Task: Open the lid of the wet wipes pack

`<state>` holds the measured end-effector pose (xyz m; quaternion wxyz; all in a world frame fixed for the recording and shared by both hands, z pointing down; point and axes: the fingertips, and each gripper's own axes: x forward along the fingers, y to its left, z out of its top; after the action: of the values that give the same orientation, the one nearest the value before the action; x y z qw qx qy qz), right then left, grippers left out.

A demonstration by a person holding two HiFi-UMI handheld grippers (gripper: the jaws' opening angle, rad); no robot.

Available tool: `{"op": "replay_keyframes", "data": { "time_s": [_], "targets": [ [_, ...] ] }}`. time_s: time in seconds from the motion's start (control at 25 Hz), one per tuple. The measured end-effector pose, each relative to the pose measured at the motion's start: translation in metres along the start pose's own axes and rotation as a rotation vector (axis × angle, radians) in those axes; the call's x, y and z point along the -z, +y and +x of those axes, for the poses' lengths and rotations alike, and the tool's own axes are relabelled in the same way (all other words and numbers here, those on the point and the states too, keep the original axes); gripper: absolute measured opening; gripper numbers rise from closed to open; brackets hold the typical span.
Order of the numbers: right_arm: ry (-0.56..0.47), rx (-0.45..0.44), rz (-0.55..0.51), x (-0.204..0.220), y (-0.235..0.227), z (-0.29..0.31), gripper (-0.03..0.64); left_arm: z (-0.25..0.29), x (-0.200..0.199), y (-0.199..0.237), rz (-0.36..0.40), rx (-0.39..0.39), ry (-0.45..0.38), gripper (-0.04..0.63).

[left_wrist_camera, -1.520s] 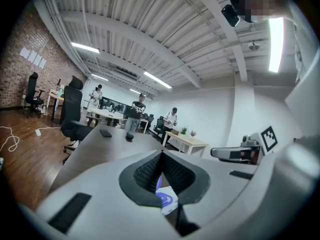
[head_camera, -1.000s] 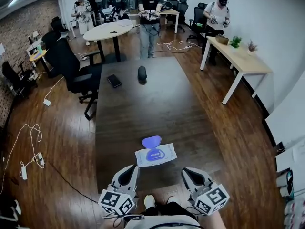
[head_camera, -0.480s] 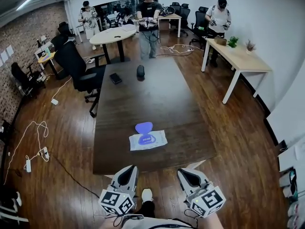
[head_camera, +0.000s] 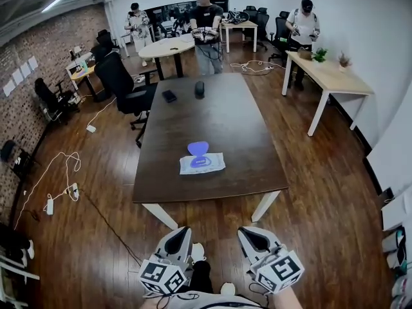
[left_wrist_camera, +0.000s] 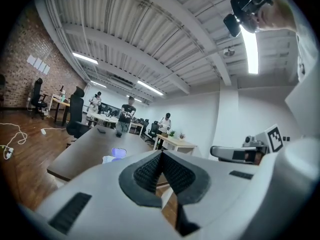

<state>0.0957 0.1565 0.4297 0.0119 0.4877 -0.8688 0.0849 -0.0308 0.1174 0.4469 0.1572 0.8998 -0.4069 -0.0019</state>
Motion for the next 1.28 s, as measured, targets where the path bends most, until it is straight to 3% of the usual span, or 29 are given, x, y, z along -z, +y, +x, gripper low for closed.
{"op": "replay_keyframes", "data": {
  "time_s": [0.36,0.8,1.28],
  "targets": [
    [-0.046,0.023,-0.005,-0.018,0.030,-0.027,0.008,-0.039,-0.028,-0.008,0.045,0.006,-0.067,0.002],
    [-0.037,0.064,-0.057,-0.023,0.060,0.000,0.008,-0.058,-0.038,0.036,0.045,0.029,-0.053,0.002],
    [-0.028,0.085,-0.056,-0.022,0.066,0.005,0.008,-0.059,-0.037,0.044,0.047,0.046,-0.037,0.002]
  ]
}}
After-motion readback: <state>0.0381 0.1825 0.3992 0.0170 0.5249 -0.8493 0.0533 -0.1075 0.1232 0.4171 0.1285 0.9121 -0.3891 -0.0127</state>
